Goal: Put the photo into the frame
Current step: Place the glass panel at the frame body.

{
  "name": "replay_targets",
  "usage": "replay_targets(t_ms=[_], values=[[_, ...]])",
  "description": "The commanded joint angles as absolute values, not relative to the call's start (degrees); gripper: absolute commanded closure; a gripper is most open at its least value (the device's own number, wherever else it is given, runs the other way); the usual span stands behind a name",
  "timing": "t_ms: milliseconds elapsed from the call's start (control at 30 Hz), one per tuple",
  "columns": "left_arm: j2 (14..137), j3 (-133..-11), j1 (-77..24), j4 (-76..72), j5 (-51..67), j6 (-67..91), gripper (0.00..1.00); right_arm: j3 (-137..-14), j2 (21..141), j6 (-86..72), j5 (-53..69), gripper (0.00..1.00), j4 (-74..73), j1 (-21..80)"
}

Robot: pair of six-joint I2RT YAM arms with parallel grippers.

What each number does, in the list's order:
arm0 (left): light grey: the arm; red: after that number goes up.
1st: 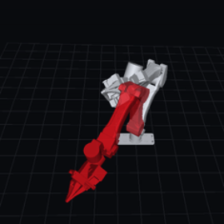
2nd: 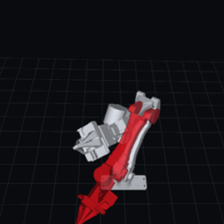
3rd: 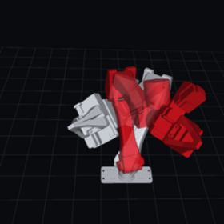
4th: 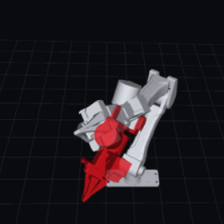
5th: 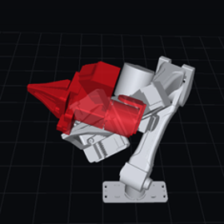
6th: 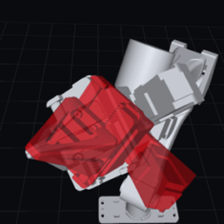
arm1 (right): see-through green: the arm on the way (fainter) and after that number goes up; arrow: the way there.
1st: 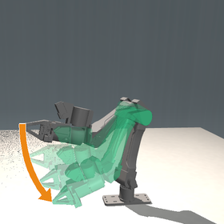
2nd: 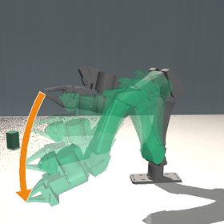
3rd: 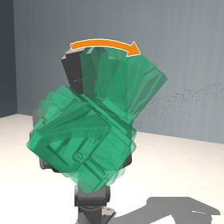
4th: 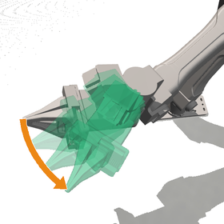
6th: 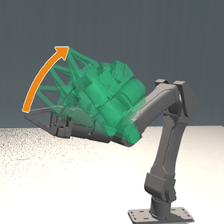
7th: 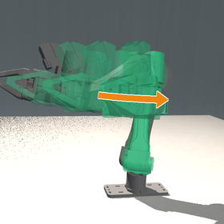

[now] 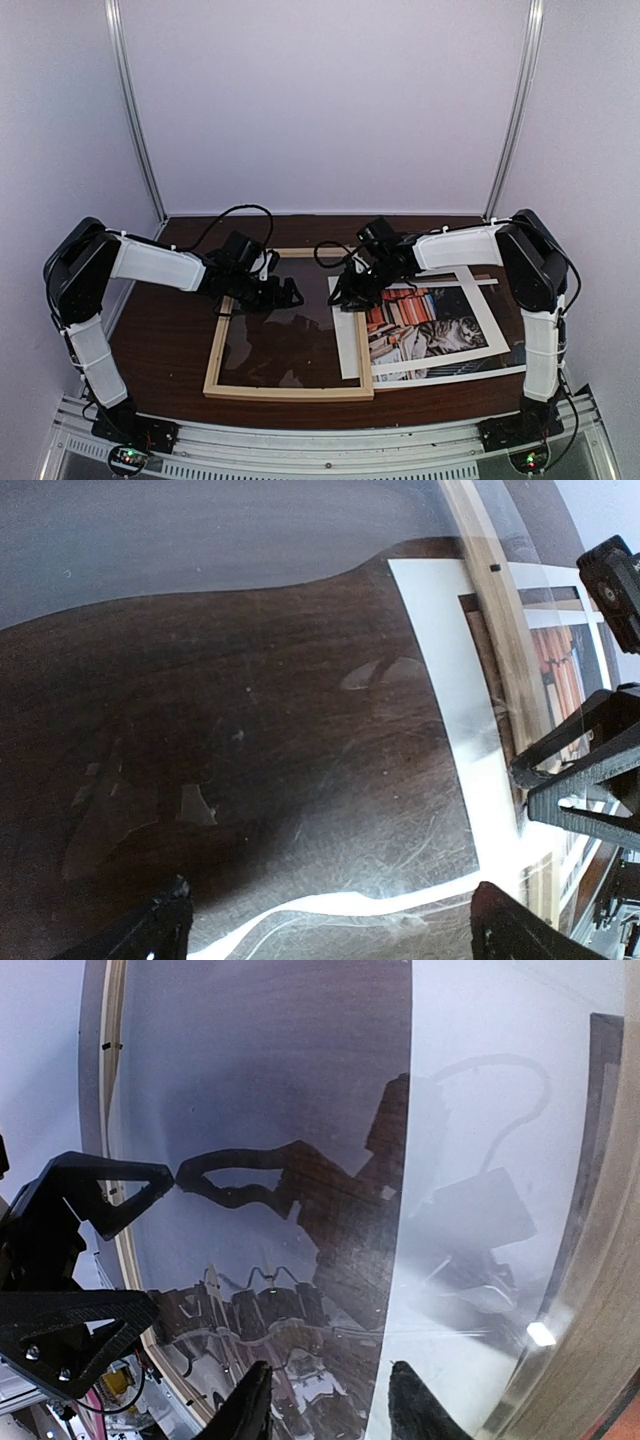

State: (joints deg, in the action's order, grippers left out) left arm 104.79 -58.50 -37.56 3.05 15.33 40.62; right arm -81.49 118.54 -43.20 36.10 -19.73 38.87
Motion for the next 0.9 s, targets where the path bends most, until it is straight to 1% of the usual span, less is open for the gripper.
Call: replay_targets(t_ms=[0,533,867], values=[[105.5,-57.3,-37.9,3.0,14.5,40.3,0.02,-80.7,115.8,-41.8,33.7,0.6,-20.9,39.3],[105.3,-56.6,-38.1,3.2,13.6,39.7,0.02,-79.5,112.6,-39.2,28.9,0.59,-24.8,39.2],[105.2,-57.1,-38.1,3.8,13.6,39.4,0.03,-81.2,109.9,-34.3,21.9,0.58,-31.7,39.1]])
